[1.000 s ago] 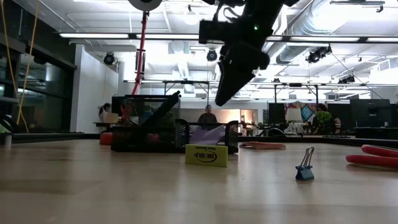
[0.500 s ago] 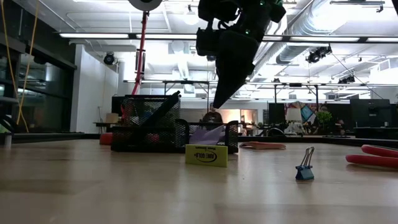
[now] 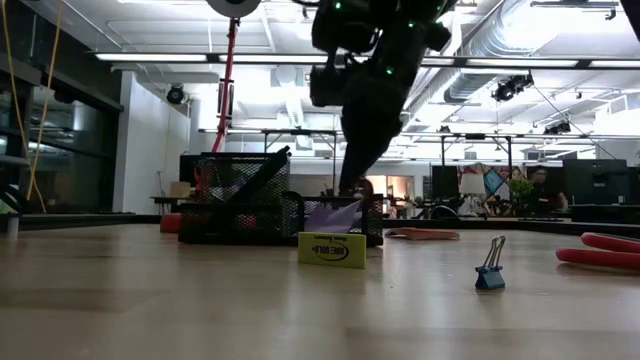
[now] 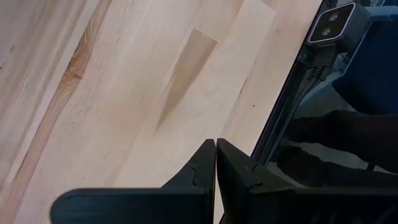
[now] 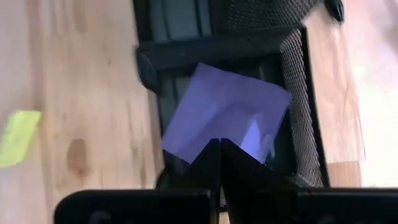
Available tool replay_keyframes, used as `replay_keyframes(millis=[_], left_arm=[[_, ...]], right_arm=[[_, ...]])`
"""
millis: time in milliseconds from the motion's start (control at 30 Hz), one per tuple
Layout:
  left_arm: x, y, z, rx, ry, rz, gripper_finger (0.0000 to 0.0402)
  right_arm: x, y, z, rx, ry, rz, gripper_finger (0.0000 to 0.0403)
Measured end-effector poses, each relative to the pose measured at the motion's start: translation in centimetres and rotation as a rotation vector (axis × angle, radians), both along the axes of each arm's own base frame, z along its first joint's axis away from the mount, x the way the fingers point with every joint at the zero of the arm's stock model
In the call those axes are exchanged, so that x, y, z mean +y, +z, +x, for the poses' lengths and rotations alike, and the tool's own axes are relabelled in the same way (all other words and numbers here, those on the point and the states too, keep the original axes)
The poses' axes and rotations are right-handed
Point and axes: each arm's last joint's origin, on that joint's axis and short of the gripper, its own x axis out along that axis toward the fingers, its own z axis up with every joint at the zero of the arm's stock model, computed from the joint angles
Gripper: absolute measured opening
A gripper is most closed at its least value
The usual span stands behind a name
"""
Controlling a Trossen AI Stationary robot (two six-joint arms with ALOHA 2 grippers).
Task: Pick and place office supplies into organizer
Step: Put the purple sticky note into the desk organizer
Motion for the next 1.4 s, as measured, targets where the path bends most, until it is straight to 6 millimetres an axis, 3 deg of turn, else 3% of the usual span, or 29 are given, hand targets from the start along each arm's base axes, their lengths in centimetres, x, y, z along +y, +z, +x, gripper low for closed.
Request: replay_keyframes(millis=[200,533,967,1233,1400], left_arm=[[0.0,0.0,0.0,0.0,0.003,-0.005,0.0001],[0.0,0.0,0.0,-0.003,0.004,-0.008,0.0001],[0.0,0.0,0.0,0.002,0.002,-0.004,0.0001],[0.0,0.0,0.0,0.004,-0.001,-0.006,0.0001],[0.0,0.0,0.0,0.002,-0.001,-0.002,0.0001]], right_arm=[[-1.0,-1.0,0.7,0.037,-0.01,-0.003,0.0],[-0.9,-3.0,1.5,0.114,0.022,0.001,0.0],[-3.5,-2.9,1.7,0.078,-0.034,-0.01,0.0],[-1.9,-2.6,1.8,0.095,0.063,0.05,0.0],[-1.6,-4.1,1.9,0.138,0.052,0.056,0.0]])
